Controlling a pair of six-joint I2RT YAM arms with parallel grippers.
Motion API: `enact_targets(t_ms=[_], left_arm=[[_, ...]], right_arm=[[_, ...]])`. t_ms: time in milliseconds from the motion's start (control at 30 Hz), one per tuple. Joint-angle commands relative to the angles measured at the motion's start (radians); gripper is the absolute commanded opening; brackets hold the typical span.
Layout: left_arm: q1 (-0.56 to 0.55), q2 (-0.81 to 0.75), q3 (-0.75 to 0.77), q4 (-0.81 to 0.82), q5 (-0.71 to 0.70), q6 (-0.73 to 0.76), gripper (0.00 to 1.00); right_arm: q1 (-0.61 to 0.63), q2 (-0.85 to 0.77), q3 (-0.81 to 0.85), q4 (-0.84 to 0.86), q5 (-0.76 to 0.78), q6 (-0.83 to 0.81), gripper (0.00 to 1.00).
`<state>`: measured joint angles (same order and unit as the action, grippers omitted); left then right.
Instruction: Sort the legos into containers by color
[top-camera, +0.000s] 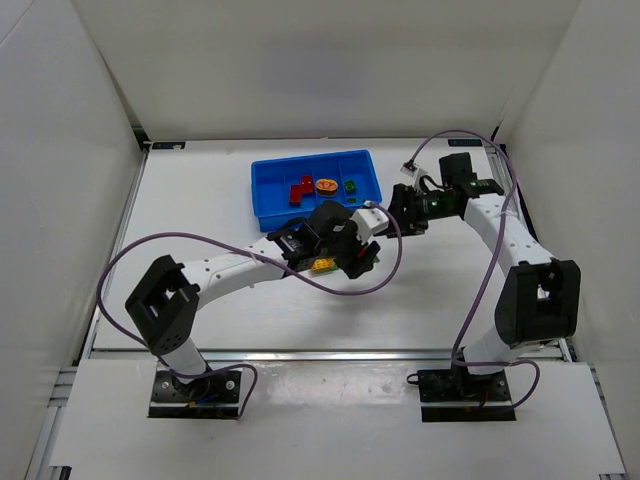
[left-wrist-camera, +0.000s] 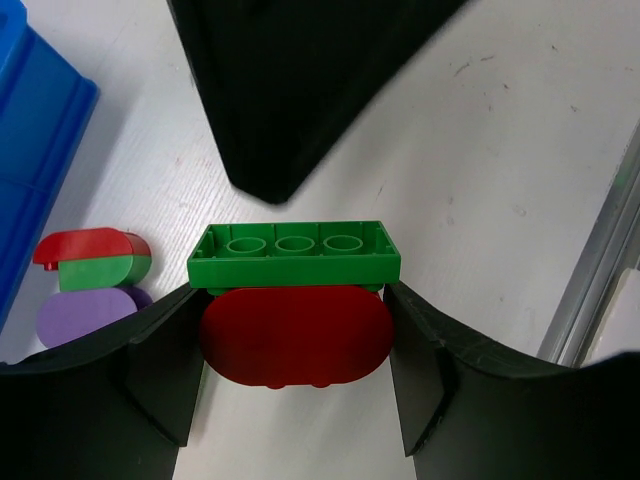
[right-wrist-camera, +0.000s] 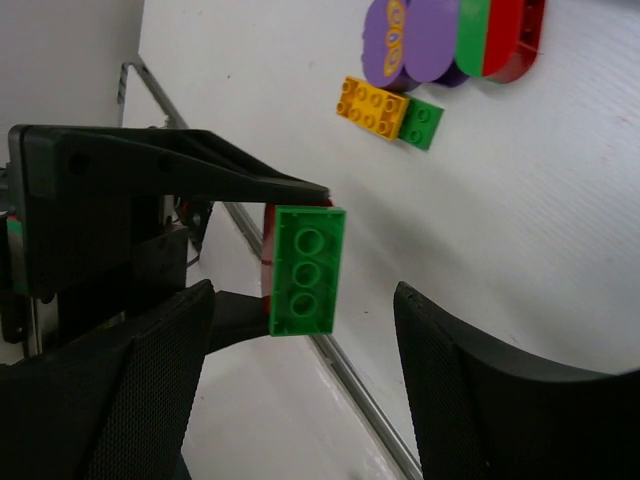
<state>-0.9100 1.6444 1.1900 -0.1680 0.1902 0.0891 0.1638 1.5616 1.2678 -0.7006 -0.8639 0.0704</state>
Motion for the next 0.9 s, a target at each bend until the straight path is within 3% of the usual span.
enact_targets(t_ms=[0, 433, 867], left_arm=[[-0.006, -0.001, 0.054, 0.044, -0.009, 0.012, 0.38], [-0.007, 0.018, 0.094, 0.065, -0.021, 0.032, 0.39], [-0.006, 0.038, 0.108, 0.102, -0.058, 0.038, 0.39]], right_arm=[[0.013, 0.006, 0.038, -0.003, -0.078, -0.029, 0.76], [0.013, 0.049, 0.015, -0.008, -0.205, -0.058, 0.74], [0.013, 0.061, -0.018, -0.005, -0.261, -0.041, 0.61]])
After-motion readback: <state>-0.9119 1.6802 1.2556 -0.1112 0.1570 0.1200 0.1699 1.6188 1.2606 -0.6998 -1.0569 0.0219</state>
